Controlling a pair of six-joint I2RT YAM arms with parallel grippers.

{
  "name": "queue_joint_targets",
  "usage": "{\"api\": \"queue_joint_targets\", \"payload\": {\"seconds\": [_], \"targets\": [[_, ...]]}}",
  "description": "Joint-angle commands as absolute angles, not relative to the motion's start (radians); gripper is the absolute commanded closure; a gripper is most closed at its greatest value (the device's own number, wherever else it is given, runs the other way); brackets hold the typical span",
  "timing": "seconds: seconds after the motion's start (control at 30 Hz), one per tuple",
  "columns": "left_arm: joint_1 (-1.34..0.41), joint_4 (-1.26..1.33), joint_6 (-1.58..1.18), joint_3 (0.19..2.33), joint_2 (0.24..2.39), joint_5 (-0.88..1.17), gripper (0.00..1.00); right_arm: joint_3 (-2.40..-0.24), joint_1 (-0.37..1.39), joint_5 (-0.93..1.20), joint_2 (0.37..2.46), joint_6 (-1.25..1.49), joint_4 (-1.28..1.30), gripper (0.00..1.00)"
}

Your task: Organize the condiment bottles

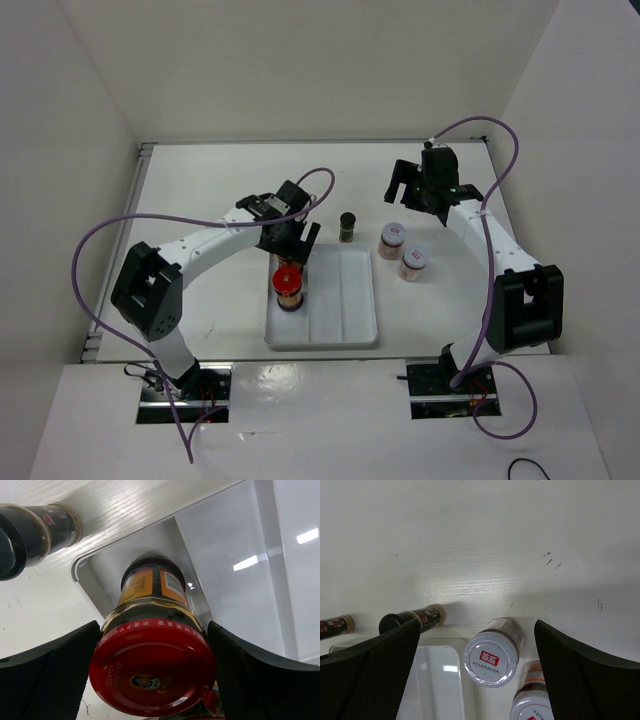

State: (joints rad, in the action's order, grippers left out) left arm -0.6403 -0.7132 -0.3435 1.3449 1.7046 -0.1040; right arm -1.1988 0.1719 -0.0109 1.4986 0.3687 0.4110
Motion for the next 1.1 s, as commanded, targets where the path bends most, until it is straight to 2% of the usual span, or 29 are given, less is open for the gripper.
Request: {"api": "queue_joint_targets", "payload": {"seconds": [0.0, 0.1, 0.27, 0.5, 0.63, 1.07], "targets": [[-0.646, -0.733, -0.345, 1.400, 1.686, -0.139, 0.05, -1.243, 0.166, -0.014, 1.505, 0.357, 0.419, 0.01], [-0.646, -0.756, -0.345, 1.442, 1.654, -0.140, 0.01, -1.243, 0.166, -0.014, 1.505, 0.357, 0.419, 0.01], [-0.646, -0.784, -0.345, 1.549, 1.586, -0.130, 0.00, -1.243, 0.166, -0.005, 1.496, 0.357, 0.419, 0.01], [-0.485, -0.687, -0.347, 1.601, 1.494, -0.172, 0.00, -1.223, 0.166, -0.005, 1.477, 0.357, 0.410, 0.01], [-0.416, -0.678, -0.327, 1.601, 1.590, -0.181, 0.00, -1.223, 0.166, 0.005, 1.477, 0.357, 0.410, 0.01], [-0.407, -0.627, -0.327, 1.580, 1.828, -0.184, 0.00, -1.213, 0.166, 0.014, 1.477, 0.357, 0.400, 0.01]]}}
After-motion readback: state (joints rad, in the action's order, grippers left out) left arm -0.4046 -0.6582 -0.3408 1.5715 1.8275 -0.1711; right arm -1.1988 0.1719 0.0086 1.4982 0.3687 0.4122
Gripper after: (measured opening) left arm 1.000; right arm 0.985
